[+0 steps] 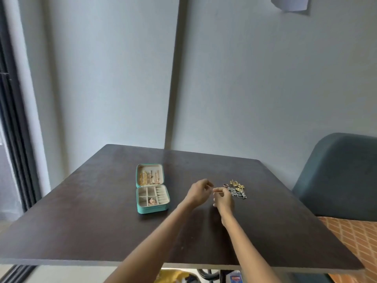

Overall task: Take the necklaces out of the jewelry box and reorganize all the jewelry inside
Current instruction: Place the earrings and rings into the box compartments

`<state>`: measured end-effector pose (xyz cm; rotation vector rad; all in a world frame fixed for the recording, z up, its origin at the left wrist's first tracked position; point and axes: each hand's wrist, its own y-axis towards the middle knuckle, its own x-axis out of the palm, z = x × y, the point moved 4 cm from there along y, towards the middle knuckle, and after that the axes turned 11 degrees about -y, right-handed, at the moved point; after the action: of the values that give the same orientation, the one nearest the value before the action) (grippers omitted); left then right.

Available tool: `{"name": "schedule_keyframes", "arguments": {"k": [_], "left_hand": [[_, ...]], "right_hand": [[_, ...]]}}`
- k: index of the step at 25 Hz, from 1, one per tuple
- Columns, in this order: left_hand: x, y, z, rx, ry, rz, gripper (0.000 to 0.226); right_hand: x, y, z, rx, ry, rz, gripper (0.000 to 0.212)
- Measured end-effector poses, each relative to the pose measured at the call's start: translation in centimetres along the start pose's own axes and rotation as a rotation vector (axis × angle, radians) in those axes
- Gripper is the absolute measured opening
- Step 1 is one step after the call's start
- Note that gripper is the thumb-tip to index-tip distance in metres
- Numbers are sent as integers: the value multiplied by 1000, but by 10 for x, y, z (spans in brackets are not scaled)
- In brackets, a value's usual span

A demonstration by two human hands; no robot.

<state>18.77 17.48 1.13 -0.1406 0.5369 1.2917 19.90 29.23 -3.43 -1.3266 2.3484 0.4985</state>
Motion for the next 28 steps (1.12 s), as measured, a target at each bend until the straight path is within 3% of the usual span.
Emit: {"name": "schedule_keyframes", "arguments": {"k": [5, 10, 17, 21, 28], "left_hand": [[58, 7, -2, -41, -180, 28, 31], [71, 28, -13, -114, -175, 133, 34], [72, 53, -21, -65, -154, 218, 31], [71, 58, -25, -46, -237, 221, 29], [72, 59, -27, -13, -271, 230, 30]], "right_hand": [[-47, 32, 33, 5, -158, 212, 16], [-69, 54, 36, -63, -236, 422, 16], [-65, 105, 25, -188, -561, 247, 18], [-58, 111, 37, -126, -696, 199, 24], [-60, 116, 51, -141, -415, 218, 9]]}}
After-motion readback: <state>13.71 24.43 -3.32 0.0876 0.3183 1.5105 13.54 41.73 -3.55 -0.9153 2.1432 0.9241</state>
